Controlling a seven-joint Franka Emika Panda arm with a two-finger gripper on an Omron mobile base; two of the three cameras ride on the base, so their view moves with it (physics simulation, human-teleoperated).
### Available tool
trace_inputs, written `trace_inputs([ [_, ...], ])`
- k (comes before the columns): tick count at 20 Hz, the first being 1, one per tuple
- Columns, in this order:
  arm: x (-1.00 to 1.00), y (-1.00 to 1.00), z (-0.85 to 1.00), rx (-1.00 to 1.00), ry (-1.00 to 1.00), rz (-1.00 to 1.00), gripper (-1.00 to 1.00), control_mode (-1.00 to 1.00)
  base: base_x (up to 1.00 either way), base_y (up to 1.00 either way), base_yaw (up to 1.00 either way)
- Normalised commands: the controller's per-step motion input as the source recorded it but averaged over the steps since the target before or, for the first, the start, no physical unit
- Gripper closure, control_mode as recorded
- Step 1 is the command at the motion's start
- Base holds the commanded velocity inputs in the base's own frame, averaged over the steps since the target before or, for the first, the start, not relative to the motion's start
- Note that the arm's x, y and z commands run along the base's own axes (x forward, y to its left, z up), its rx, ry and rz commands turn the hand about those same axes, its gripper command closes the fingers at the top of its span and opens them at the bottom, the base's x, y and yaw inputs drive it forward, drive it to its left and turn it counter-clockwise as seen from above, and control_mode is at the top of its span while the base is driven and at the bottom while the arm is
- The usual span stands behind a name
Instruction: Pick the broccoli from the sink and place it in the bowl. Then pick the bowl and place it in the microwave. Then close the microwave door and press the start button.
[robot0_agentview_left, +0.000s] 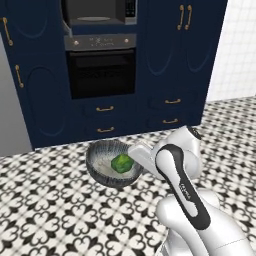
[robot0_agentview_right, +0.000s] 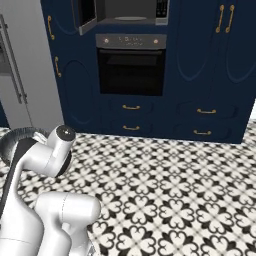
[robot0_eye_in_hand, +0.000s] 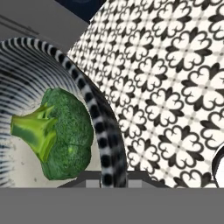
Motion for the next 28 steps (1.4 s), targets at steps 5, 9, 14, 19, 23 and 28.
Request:
trace_inputs([
  [5,0.0,0.0,0.0,0.0,0.0,0.0,1.0,1.0,0.17,-0.16,-0.06],
  [9,0.0,0.0,0.0,0.0,0.0,0.0,1.0,1.0,0.12,-0.26,-0.05],
  [14,0.0,0.0,0.0,0.0,0.0,0.0,1.0,1.0,0.07,-0.28,-0.05],
  [19,0.0,0.0,0.0,0.0,0.0,0.0,1.0,1.0,0.14,-0.22,-0.06],
  [23,0.0,0.0,0.0,0.0,0.0,0.0,1.0,1.0,0.31,-0.39,-0.06],
  [28,0.0,0.0,0.0,0.0,0.0,0.0,1.0,1.0,0.6,-0.4,-0.03],
])
